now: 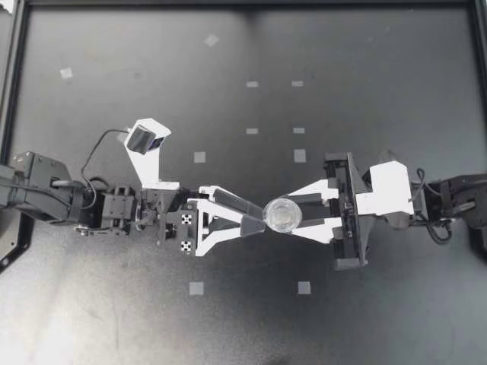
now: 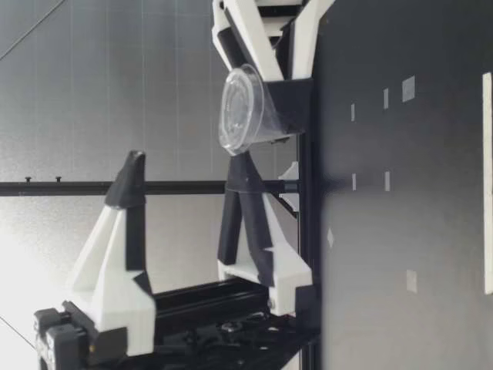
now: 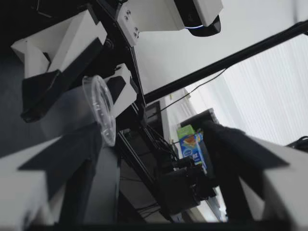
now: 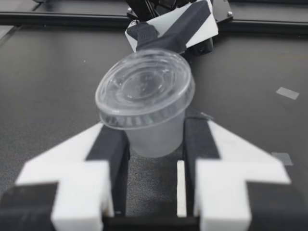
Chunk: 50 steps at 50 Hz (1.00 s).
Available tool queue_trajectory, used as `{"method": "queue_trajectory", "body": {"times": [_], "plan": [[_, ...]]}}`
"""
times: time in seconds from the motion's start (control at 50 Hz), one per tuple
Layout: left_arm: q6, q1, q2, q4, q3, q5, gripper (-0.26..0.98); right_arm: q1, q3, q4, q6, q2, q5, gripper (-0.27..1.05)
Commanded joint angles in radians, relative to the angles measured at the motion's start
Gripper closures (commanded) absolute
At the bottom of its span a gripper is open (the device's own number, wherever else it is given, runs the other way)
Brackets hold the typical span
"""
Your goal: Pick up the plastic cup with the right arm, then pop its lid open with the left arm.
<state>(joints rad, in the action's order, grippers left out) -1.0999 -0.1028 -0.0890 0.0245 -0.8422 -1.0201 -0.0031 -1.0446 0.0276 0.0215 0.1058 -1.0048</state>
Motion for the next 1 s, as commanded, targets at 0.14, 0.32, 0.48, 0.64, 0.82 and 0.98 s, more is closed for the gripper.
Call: {"method": "queue_trajectory", "body": {"times": [0.14,0.32,0.48,0.64,0.82,0.98], "plan": [[0.014,-0.008,0.061,-0.008,0.015,-0.009,0.02,-0.005,-0.005,-0.005,-0.020,0.011,0.015,0.49],[0.037,-0.008,0.081,-0.008,0.014,-0.009,0.02,-0.005,-0.005,-0.005,-0.020,0.011,0.018,0.49],[0.041,-0.008,0.091,-0.008,0.014,-0.009,0.02,-0.005,0.002,-0.005,-0.021,0.018,0.021,0.49],[0.041,-0.008,0.086,-0.006,0.011,-0.009,0.02,-0.003,0.003,-0.005,-0.020,0.017,0.023,0.49],[0.106,-0.006,0.089,-0.008,-0.005,-0.009,0.02,-0.003,0.005,-0.005,-0.041,0.008,0.023,0.49],[0.307,-0.008,0.120,-0.008,-0.037,-0.009,0.02,-0.003,0.011,-0.005,-0.092,-0.014,0.023,0.49]]}}
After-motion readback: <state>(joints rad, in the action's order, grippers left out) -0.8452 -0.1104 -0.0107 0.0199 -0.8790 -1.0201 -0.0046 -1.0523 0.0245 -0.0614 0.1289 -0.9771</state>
